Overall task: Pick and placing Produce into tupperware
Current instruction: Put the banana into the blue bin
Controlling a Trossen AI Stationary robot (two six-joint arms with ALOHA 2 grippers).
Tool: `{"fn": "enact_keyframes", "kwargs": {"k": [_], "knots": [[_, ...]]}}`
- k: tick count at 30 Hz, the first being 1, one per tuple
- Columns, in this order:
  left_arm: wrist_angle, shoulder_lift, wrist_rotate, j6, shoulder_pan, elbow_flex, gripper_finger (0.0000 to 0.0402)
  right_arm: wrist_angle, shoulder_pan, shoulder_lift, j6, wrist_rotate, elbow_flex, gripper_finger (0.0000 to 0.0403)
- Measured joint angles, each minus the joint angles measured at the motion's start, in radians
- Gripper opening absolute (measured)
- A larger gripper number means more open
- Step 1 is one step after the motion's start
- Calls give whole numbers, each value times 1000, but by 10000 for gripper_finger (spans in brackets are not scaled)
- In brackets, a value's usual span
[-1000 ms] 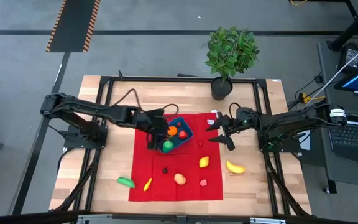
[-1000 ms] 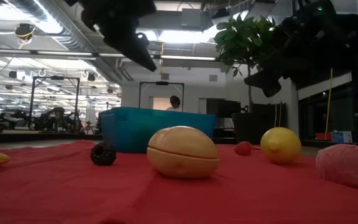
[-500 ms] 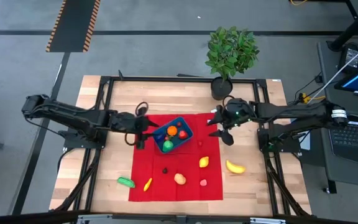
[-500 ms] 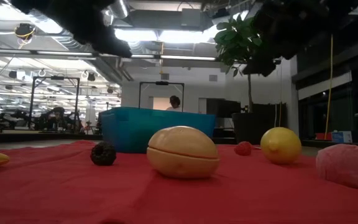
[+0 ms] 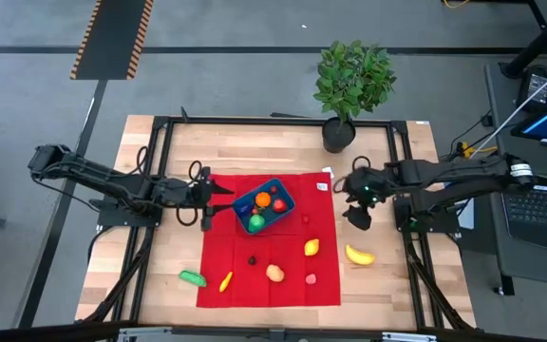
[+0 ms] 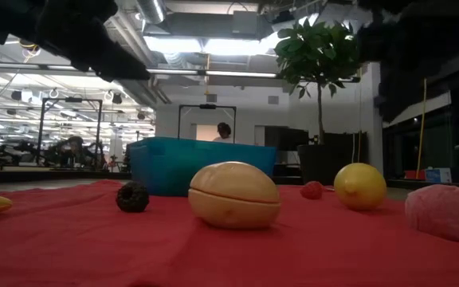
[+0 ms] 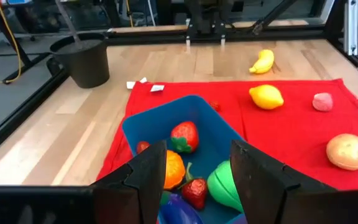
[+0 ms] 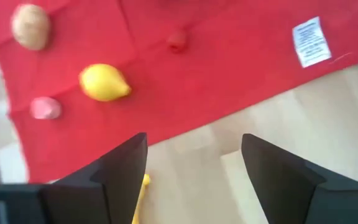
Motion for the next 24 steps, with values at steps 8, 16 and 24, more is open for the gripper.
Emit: {"fn": "enact_keyframes", "kwargs": {"k": [8, 16, 24], "knots": [[0, 2, 0, -31, -5, 0, 168, -68, 300, -100, 275, 277, -18, 264], [41, 2, 0, -31, -6, 0, 168, 103, 527, -79, 580, 318, -183, 264], [41, 3, 0, -31, -6, 0, 168, 136, 600, -33, 773, 220, -183, 246]]}}
